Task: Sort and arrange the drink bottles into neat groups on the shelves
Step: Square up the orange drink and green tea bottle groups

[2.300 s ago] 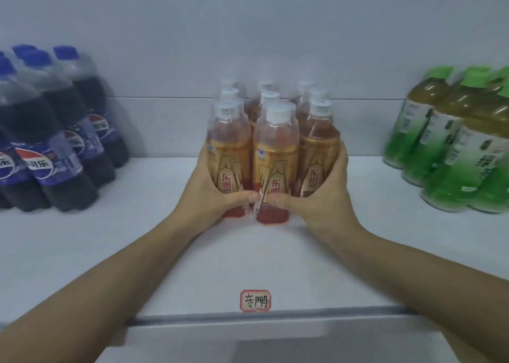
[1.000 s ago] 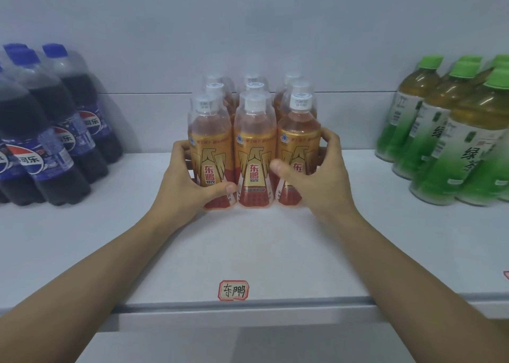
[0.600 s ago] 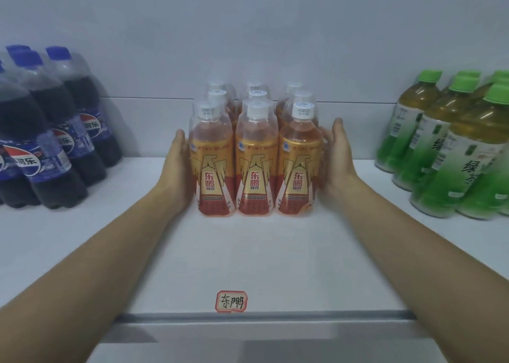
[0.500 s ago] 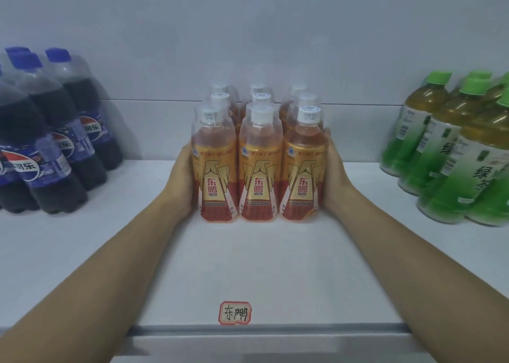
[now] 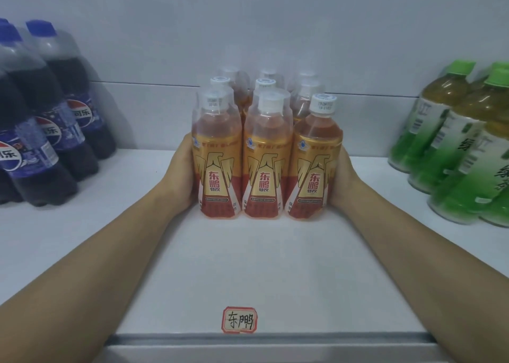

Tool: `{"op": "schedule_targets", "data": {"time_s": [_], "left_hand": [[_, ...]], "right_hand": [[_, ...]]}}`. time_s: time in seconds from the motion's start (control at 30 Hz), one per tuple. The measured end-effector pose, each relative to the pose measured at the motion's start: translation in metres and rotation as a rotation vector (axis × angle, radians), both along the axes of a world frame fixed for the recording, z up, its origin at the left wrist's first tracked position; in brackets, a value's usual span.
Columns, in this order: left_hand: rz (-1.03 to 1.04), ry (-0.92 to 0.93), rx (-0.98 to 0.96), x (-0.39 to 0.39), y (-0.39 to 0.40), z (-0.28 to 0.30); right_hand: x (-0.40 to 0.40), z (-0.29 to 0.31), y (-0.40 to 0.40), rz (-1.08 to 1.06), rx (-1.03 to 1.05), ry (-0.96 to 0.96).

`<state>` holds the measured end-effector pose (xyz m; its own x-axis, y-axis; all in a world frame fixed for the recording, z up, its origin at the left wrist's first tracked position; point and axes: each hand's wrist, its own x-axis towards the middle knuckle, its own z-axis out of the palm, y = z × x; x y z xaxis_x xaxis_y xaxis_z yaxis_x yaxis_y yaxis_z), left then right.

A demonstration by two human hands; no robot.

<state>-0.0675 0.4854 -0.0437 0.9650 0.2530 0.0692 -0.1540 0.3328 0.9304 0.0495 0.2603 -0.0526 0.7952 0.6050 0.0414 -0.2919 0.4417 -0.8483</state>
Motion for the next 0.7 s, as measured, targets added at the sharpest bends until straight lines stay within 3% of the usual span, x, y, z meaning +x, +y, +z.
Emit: {"op": "schedule_targets", "data": {"time_s": [0.3,0.7], "left_hand": [[-0.079,-0.094,-0.023,0.0001,0.0039,0.0024],[-0.108,-0.099,0.007,-0.0004,0.0024,0.0006]], "right_hand": [[0.0006,0.0026,-0.0013,-0.141,0.058,0.048],[-0.0026,0.0011,-0.0013,-0.099,0.041,0.085]]}}
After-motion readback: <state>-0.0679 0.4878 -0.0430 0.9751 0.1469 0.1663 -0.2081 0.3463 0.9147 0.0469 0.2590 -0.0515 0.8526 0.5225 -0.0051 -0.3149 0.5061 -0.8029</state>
